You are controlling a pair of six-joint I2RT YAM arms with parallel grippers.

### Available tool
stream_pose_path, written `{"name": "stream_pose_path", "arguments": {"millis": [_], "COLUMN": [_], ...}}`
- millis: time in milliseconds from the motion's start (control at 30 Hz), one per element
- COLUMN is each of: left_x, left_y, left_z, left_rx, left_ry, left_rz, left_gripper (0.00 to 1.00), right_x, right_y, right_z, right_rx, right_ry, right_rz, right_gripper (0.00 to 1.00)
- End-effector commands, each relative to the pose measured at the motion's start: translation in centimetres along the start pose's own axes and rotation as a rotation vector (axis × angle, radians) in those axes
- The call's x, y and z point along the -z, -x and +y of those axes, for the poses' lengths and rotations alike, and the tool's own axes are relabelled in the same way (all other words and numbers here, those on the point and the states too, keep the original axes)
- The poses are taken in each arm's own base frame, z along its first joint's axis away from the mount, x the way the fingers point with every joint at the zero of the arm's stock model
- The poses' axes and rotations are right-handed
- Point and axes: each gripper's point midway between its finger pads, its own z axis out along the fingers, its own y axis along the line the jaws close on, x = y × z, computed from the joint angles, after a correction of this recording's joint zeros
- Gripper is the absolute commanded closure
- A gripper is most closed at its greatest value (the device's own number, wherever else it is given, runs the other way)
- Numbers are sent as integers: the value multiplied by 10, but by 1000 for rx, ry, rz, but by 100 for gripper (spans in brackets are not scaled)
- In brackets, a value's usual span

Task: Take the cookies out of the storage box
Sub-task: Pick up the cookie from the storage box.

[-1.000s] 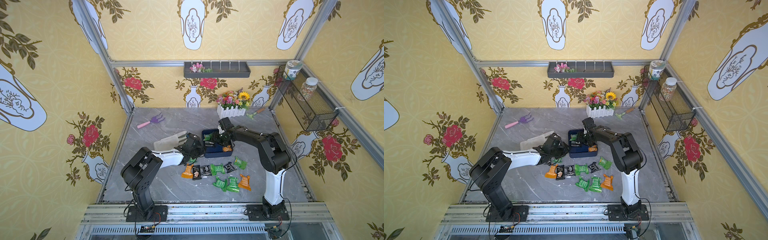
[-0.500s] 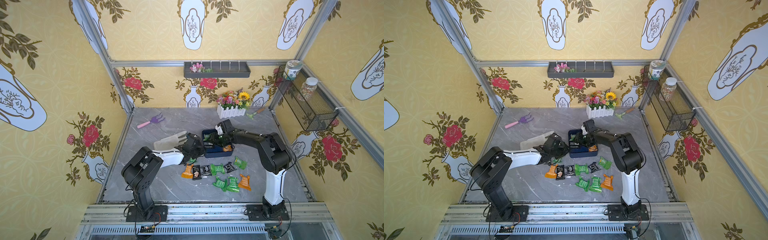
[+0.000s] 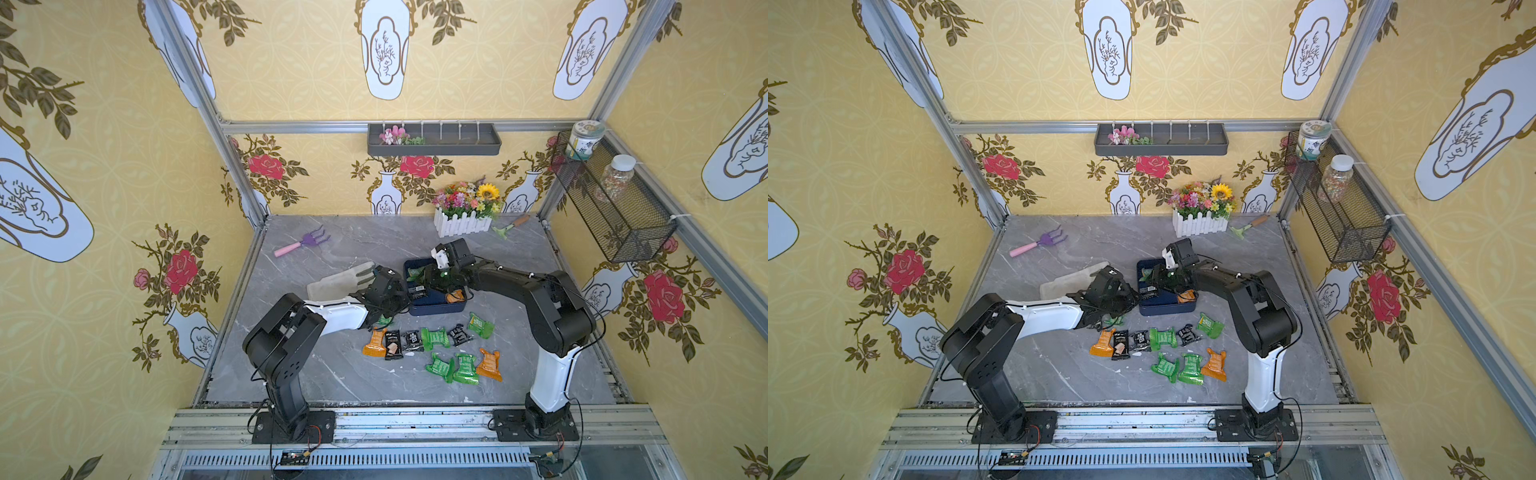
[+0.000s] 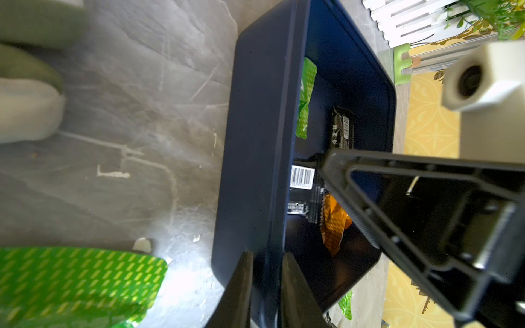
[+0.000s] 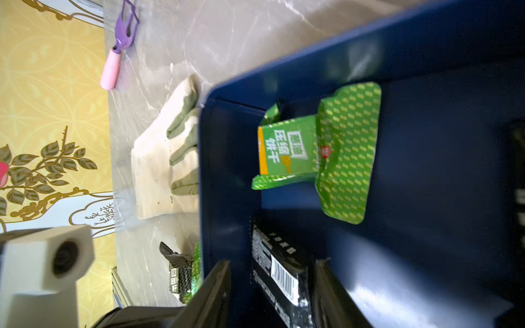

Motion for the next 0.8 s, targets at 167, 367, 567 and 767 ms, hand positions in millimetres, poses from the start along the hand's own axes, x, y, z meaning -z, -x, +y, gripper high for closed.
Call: {"name": "stream_pose_path", "arguments": {"millis": [167,367,567,767], "left_x": [1,1,2,2], "left_y": [3,3,4,4], "left_z": [-7,-7,-8,-8], "left_rx": [-10,-10,-11,-12], "left_ry": [-31,-29,-32,-33], "left_rz": [-13,-12,-15,-15], "left_gripper": [78,78,78,78], "right_x": [0,0,0,8], "right_y": [-1,-1,0,5], "right_z": [5,1,-3,-5], "right_rx": [8,8,8,-6], "right_ry": [44,21,0,-6], "right_rz": [-15,-18,-22,-48], "right_gripper": [62,74,87,100]}}
